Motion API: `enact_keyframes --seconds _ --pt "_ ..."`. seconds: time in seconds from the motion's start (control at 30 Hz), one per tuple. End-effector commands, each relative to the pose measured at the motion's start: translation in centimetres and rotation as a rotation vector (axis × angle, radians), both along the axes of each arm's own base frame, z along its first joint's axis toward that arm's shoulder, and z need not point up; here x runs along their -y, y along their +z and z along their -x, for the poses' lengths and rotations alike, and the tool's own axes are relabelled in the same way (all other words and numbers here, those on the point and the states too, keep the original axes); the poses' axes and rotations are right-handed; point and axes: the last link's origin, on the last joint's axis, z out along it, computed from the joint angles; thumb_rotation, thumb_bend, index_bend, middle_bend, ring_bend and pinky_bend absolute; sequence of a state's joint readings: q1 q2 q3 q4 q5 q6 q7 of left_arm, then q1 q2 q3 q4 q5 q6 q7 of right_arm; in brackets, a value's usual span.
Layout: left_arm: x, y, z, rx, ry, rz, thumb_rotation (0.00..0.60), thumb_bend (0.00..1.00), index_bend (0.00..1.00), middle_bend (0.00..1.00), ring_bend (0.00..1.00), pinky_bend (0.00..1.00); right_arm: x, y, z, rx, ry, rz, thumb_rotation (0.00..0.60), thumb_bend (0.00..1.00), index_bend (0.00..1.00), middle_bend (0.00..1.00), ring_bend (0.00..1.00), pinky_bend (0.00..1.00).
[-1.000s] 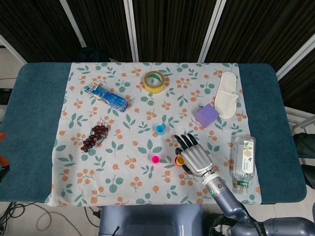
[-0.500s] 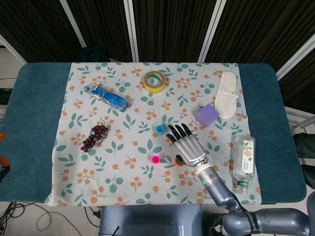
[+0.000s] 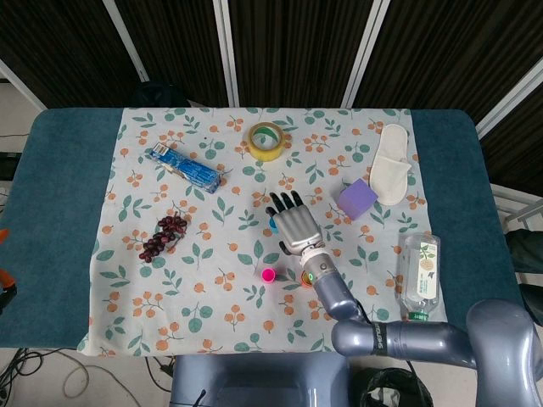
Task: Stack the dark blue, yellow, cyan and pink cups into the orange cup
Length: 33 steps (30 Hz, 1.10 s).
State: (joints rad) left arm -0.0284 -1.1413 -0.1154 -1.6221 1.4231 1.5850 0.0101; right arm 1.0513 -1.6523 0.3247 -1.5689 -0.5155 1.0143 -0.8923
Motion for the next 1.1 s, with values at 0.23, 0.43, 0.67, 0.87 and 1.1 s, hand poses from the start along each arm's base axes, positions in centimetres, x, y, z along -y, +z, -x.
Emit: enact_keyframes --seconds 0.23,0.43,0.67,0.87,1.1 --pt "0.0 0.1 0.0 0.008 0.003 -0.002 0.600 0.80 0.15 0.02 0.00 0.00 2.2 -2.3 -0.4 -0.017 -0.059 -0.010 0.600 0.40 0.27 0.00 0.00 0.00" --pt "-0.1 0.1 0.0 0.009 0.005 -0.003 0.600 0.80 0.15 0.03 0.00 0.00 2.6 -3.0 -0.2 -0.022 -0.071 -0.012 0.600 0.40 0.32 0.00 0.00 0.00" --pt "-0.1 0.2 0.0 0.004 0.003 -0.003 0.600 0.80 0.15 0.03 0.00 0.00 3.0 -3.5 0.0 -0.009 -0.084 -0.007 0.600 0.40 0.35 0.00 0.00 0.00" --pt "0.0 0.2 0.1 0.003 0.007 -0.005 0.600 0.80 0.15 0.03 0.00 0.00 3.2 -3.7 0.4 -0.015 -0.086 -0.004 0.600 0.40 0.38 0.00 0.00 0.00" --pt "0.0 0.2 0.1 -0.001 0.006 -0.004 0.600 0.80 0.15 0.03 0.00 0.00 3.4 -3.8 0.6 -0.005 -0.094 0.002 0.600 0.40 0.42 0.00 0.00 0.00"
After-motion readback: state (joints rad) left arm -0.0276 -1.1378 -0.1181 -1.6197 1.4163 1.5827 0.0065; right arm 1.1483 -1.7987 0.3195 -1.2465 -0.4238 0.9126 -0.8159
